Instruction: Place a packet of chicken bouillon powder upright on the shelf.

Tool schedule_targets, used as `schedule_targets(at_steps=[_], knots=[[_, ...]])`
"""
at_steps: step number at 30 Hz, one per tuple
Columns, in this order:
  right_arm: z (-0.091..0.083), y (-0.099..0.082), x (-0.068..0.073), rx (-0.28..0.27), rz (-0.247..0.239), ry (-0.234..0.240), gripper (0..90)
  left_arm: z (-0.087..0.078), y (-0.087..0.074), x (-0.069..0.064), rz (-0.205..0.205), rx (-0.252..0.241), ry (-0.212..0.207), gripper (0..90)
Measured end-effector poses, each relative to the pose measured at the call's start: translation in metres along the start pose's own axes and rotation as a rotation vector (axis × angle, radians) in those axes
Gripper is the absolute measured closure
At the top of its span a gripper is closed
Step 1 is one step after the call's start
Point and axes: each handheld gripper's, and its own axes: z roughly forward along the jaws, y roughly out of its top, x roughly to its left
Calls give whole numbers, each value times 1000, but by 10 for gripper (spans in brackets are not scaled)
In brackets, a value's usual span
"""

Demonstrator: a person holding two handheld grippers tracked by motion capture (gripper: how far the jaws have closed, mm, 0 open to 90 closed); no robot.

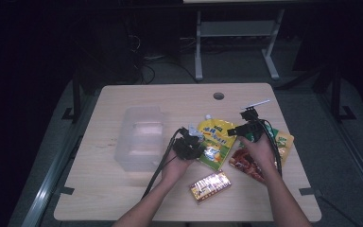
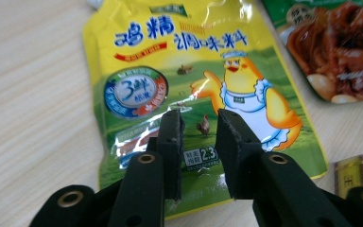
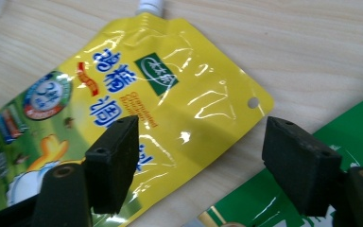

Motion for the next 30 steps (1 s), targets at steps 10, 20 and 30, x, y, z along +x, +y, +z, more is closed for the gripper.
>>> schedule_targets(at_steps=[10,20,30], knots=[[14,4,-11,44,35,-39,307,4,4,-6,35,21,31,738],[23,14,-8,100,77,11,347,5,6,-7,55,36,38,755],[23,12,-4,77,95,75,491,6,6,-8,67,36,42,761]])
